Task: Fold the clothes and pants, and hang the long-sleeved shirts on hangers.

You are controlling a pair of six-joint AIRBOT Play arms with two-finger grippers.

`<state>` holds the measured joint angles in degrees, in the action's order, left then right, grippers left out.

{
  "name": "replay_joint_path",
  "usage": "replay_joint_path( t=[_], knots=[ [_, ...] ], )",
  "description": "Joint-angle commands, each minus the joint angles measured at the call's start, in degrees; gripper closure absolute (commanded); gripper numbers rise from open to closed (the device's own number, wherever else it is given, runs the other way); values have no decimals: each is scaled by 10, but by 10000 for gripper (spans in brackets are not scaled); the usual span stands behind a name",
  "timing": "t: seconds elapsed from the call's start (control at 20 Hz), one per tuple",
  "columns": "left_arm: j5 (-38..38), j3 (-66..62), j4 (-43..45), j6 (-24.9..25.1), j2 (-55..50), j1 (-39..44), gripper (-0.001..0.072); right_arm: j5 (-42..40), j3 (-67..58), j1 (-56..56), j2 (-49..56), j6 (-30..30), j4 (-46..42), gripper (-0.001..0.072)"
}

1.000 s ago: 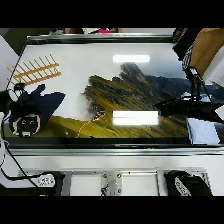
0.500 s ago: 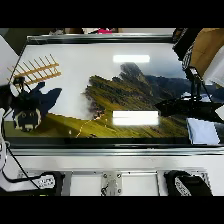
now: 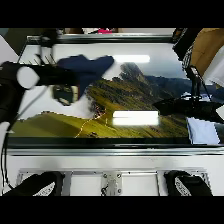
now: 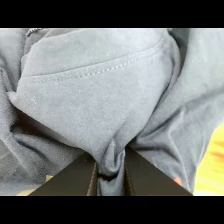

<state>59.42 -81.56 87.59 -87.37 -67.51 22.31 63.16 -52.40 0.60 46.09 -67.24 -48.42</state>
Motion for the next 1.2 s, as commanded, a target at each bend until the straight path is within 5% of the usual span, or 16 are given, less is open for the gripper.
replay_joint_path(
  t=[0.0, 0.05, 0.1, 0.15, 0.2, 0.3, 0.55, 0.7, 0.9, 1.15],
  knots=[
    [-11, -4, -6, -2, -33, 131, 693, -7, 0, 2, 0, 21, 20, 694],
    [-12, -4, -6, -11, -54, 150, 693, -23, 0, 6, 0, 35, 3, 694],
    [-16, -4, -7, -28, -78, 167, 599, -42, 0, 14, 0, 34, -18, 694],
    [-22, -4, -7, -38, -101, 179, 149, -61, 0, 26, 0, 34, -38, 691],
    [-31, -4, -6, -47, -122, 187, 22, -70, 0, 38, 0, 34, -56, 627],
    [-50, -12, -6, -51, -150, 180, 24, -72, 0, 68, 0, 34, -85, 28],
    [-47, -95, -42, -71, -243, 100, 25, -60, 1, 123, 14, -77, -166, 30],
    [-36, -151, -126, -27, -327, 68, 25, -6, 5, 146, 70, -130, -200, 31],
    [16, -233, -122, -22, -425, 45, 24, 37, 50, 153, 167, -129, -194, 31],
    [75, -295, -171, -21, -504, 10, 25, 12, 112, 147, 256, -55, -99, 34]
  ],
)
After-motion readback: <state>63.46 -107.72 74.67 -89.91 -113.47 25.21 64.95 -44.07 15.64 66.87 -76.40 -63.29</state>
